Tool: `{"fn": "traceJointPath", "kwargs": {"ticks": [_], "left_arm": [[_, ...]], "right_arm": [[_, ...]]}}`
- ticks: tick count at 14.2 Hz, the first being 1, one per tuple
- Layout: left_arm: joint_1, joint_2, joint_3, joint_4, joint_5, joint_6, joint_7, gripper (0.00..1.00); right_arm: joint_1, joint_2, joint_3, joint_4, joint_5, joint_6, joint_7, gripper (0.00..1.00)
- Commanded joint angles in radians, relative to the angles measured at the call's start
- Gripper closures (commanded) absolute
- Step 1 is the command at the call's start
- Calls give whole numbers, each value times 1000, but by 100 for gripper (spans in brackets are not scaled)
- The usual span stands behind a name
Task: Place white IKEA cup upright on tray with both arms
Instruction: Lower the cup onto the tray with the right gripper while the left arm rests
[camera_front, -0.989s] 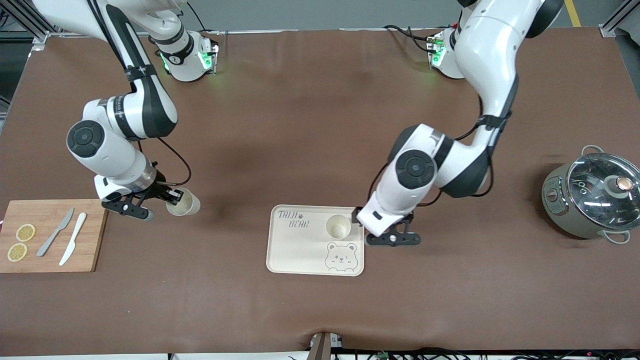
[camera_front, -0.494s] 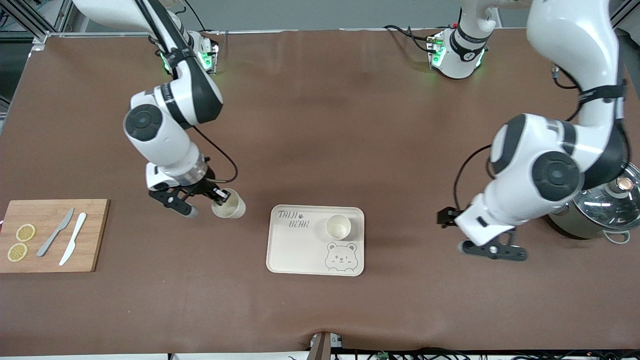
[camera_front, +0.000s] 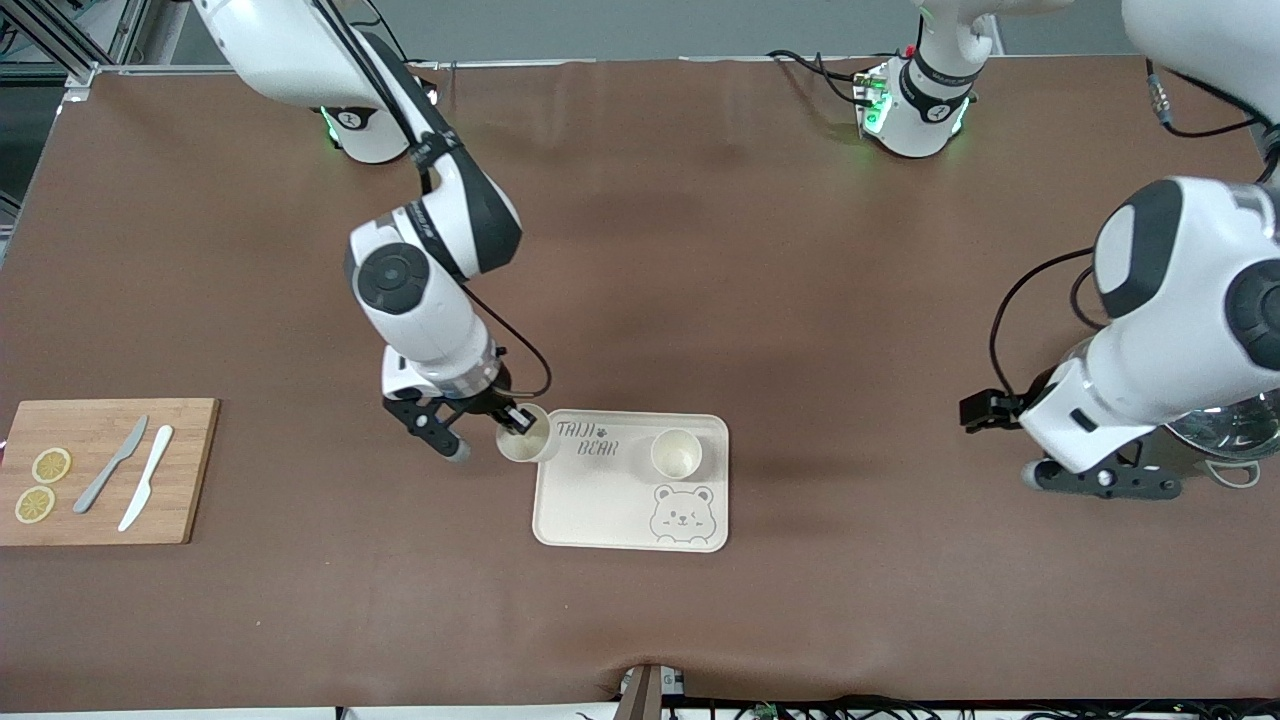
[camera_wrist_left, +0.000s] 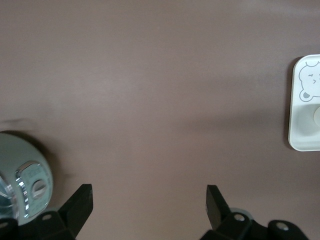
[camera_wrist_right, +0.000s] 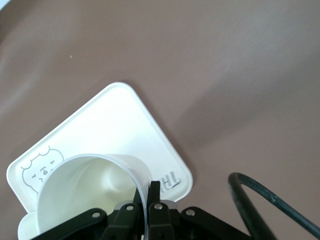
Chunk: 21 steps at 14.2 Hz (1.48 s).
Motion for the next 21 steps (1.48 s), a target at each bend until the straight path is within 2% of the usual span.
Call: {"fn": "traceJointPath", "kwargs": {"ticks": [1,6,9,13,15,20,21], "left_arm": [[21,-118,-7,-113,-20,-4,-2,0],[60,-274,-6,-252,-88,-4,-24,0],[73,-328,-6,-293,-97,-4,-24,0],[73,-348,-7,-301,-99,-17,-24,0],[71,-353,-6,-307,-99,-23,-21,0],[71,-350,-4,-310,-111,-86,-10,0],[71,-350,0,-310,-132,-98,-7,0]], "right_arm": [[29,104,-14,124,-6,-11,66,100],[44,168,-20,133,-32,46,79,100],[47,199,-23,133,-37,87,79,100],[62,264,-26,131,-48,178,100,100],[72,271,-37,131,-87,185,129,100],[72,271,-37,131,-91,182,132,99],[72,270,-37,131,-91,181,131,68]]}}
